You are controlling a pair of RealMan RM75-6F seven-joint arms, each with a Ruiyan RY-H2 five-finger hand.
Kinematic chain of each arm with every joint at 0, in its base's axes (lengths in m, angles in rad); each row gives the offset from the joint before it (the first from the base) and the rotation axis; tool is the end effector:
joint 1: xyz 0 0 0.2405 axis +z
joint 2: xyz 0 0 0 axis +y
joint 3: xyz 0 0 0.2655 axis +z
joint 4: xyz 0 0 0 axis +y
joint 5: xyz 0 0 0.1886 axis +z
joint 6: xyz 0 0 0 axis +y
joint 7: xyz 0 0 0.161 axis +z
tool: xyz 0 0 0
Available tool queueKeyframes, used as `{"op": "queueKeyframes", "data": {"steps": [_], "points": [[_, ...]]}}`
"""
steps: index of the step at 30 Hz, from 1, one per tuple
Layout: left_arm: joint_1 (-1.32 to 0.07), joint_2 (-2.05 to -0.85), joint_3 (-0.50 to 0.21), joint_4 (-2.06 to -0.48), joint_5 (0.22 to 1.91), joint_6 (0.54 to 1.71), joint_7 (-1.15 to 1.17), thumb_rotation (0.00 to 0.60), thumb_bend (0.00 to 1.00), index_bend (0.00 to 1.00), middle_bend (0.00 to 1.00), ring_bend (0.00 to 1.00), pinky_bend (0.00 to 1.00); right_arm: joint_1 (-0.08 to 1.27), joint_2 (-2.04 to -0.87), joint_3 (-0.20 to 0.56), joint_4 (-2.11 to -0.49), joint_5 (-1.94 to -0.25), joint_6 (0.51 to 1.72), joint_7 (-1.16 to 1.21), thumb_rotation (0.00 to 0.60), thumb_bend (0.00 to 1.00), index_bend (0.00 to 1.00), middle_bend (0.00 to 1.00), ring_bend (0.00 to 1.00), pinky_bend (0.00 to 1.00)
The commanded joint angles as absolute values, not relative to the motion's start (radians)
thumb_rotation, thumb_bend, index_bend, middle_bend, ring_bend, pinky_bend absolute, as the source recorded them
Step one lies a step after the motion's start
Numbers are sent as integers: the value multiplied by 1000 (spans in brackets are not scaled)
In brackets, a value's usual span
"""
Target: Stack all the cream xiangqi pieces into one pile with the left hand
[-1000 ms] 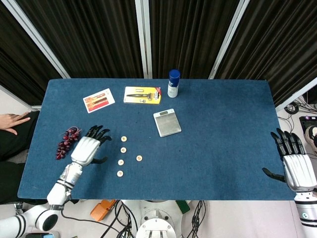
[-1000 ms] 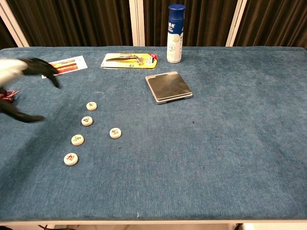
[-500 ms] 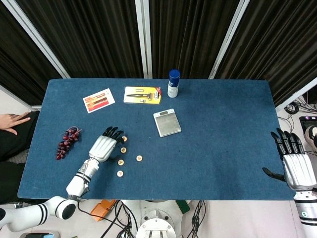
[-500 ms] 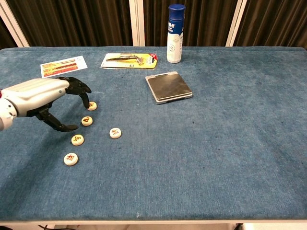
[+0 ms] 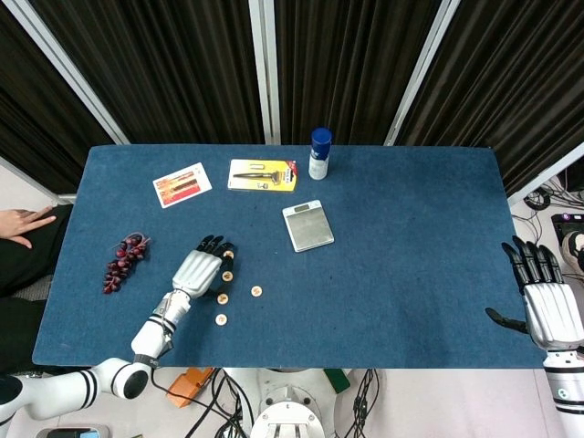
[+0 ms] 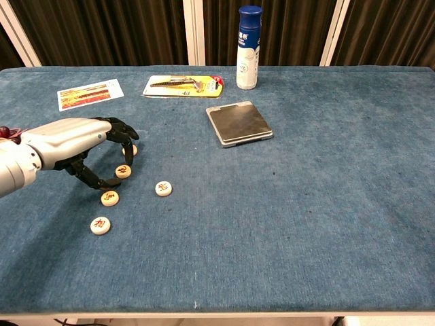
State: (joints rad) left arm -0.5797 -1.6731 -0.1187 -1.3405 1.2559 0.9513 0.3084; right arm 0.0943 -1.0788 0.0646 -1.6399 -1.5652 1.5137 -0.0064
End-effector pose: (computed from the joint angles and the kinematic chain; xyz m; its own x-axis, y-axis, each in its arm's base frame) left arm -0.2012 0.3172 -0.0447 0.4643 0.3288 0.8224 0.8683 -0.3520 -0.3495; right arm -0.2932 -0.2016 0.1954 0.4135 0.0465 0.9093 -0.9054 -0.0845 0.4160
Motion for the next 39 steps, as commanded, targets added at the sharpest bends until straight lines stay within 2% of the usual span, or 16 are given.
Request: {"op": "queueKeyframes", "data": {"steps": [1, 12, 27, 39], "points": [[-581, -1674, -116, -1338, 1251, 952, 310, 600, 336, 435, 128, 0, 0, 94, -1080, 65, -1637, -1564, 1514, -4, 600, 98, 0, 0, 0, 70], [-591, -1676, -119, -1325, 1239, 959, 300, 600, 380, 521, 128, 0, 0, 94, -1081, 65, -1634, -1563, 1513, -2, 600, 98, 0, 0, 0, 70], [-673, -1684, -215, -1295, 1115, 909, 342, 600, 390, 523, 128, 0, 0, 92, -1081, 64, -1640, -1563, 1517, -7, 600, 97, 0, 0, 0, 70], [-697, -1687, -208, -1289, 1043, 901, 390, 600, 386, 522, 128, 0, 0, 89, -1082, 65, -1629, -1559, 1518, 5, 600, 98, 0, 0, 0, 70]]}}
